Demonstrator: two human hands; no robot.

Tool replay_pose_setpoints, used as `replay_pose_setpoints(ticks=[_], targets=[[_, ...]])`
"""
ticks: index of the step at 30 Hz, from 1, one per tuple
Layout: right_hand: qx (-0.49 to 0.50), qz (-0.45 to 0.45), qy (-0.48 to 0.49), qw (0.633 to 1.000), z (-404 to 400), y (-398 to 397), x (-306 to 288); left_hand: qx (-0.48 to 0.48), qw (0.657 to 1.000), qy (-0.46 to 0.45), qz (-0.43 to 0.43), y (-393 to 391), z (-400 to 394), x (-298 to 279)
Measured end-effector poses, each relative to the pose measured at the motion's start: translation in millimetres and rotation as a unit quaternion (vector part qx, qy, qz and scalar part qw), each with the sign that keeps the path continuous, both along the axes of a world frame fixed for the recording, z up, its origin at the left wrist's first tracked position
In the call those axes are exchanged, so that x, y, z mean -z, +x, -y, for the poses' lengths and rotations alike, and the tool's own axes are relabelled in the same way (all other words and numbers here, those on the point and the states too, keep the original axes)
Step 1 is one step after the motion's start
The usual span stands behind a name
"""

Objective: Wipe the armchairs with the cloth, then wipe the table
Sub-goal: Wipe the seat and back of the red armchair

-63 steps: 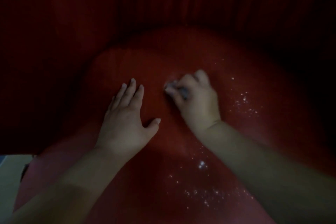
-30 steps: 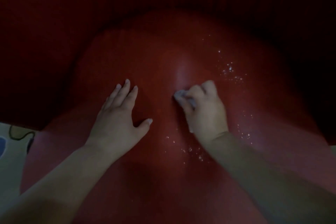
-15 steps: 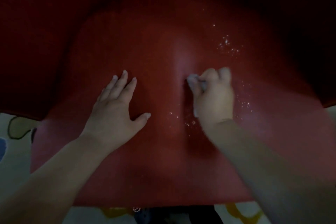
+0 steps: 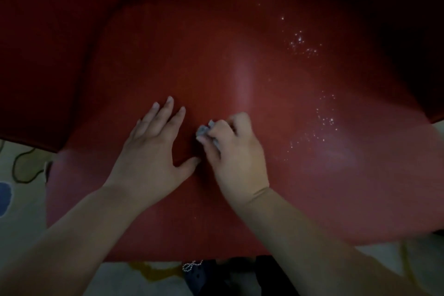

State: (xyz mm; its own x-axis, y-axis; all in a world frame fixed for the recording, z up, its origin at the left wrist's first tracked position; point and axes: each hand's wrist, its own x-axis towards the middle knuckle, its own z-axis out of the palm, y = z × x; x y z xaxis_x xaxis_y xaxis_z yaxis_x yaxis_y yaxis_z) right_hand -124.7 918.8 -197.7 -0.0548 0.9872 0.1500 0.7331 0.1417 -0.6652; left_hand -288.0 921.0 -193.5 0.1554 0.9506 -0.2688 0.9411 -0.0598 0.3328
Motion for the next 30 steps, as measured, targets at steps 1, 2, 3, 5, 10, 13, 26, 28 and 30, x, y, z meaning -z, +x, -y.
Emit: replay_pose_setpoints(ticks=[1,2,3,5,10,13,26,28,30], targets=[[0.008,0.011,0.005,1.000,-3.6,12.1,2.0,0.002,1.000,0.000,0.002,-0.9,0.4,0.5],[0.045,0.025,0.010,0.999,-8.7,26.8,5.5,0.005,1.000,-0.001,0.004,-2.5,1.2,1.0],[0.098,0.034,0.013,0.994,-14.0,41.0,7.4,0.009,1.000,-0.003,0.005,-4.7,2.5,1.3],[0.175,0.021,0.004,0.984,-14.9,50.9,8.8,0.014,1.000,-0.006,0.005,-9.3,6.1,1.7],[0.010,-0.004,0.003,1.000,15.1,-8.9,2.8,0.011,1.000,-0.007,-0.002,-15.7,14.2,1.5],[0.034,0.040,0.018,0.998,5.1,19.5,4.6,0.010,1.000,-0.012,0.001,-20.9,21.8,1.1],[0.016,0.018,0.018,1.000,70.0,-10.4,6.7,-0.023,0.999,-0.040,0.000,-51.4,60.8,-2.7],[0.064,0.006,0.037,0.997,68.5,-2.5,5.8,-0.026,0.999,-0.043,0.005,-55.7,64.2,-2.4],[0.069,-0.002,0.034,0.997,78.5,-19.6,6.9,-0.028,0.999,-0.039,0.004,-57.3,64.7,-2.7]])
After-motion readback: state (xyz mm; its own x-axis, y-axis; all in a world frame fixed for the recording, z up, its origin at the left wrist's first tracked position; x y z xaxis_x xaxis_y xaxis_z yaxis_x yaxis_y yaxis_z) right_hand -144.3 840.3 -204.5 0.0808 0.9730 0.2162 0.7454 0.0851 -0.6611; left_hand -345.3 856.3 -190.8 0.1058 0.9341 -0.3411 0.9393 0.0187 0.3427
